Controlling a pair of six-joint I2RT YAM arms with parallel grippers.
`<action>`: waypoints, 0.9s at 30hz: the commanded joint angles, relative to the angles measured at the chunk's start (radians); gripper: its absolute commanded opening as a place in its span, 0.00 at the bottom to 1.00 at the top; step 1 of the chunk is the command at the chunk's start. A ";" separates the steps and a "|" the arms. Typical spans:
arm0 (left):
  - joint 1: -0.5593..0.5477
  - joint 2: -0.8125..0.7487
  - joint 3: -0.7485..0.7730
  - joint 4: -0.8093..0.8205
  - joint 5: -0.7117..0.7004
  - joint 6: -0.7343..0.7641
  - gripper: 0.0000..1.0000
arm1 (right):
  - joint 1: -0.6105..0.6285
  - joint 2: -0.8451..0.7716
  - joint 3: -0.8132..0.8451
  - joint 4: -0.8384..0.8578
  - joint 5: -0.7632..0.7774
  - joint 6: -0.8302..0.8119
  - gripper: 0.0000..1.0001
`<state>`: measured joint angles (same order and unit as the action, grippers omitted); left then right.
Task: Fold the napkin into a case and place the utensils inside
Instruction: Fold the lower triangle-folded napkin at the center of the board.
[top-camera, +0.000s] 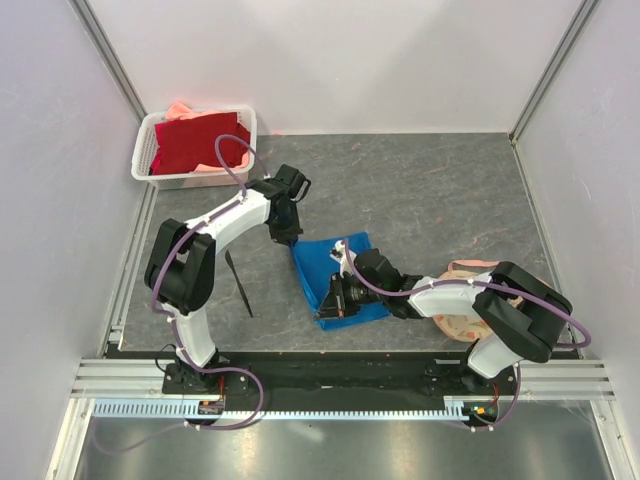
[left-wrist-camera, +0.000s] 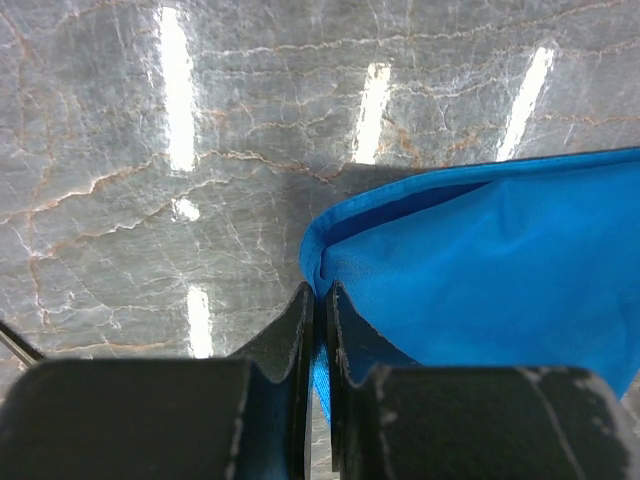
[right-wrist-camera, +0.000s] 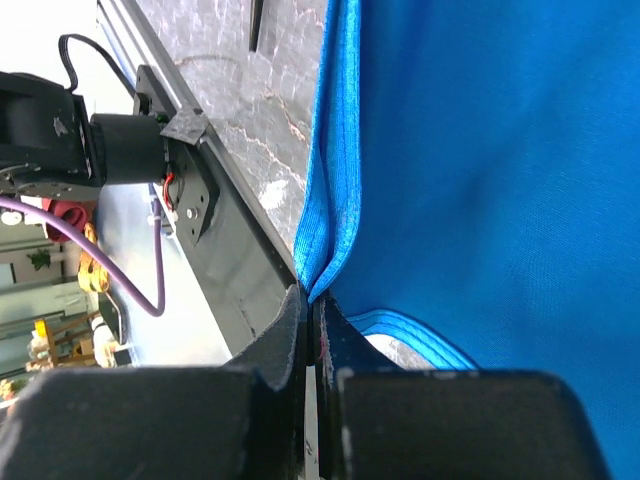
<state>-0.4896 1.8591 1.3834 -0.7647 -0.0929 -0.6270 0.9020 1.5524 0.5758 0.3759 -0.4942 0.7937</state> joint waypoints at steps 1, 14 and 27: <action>0.051 -0.034 0.009 0.140 -0.042 0.046 0.02 | 0.028 -0.009 0.010 -0.087 -0.058 -0.002 0.00; 0.088 -0.012 -0.102 0.292 0.200 0.062 0.02 | 0.069 0.112 0.067 -0.094 -0.034 0.009 0.40; 0.088 -0.020 -0.129 0.312 0.229 0.053 0.02 | -0.188 0.116 0.354 -0.406 0.040 -0.171 0.70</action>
<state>-0.4034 1.8587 1.2556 -0.4931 0.1120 -0.5957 0.7933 1.6390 0.8207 0.0685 -0.4992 0.6994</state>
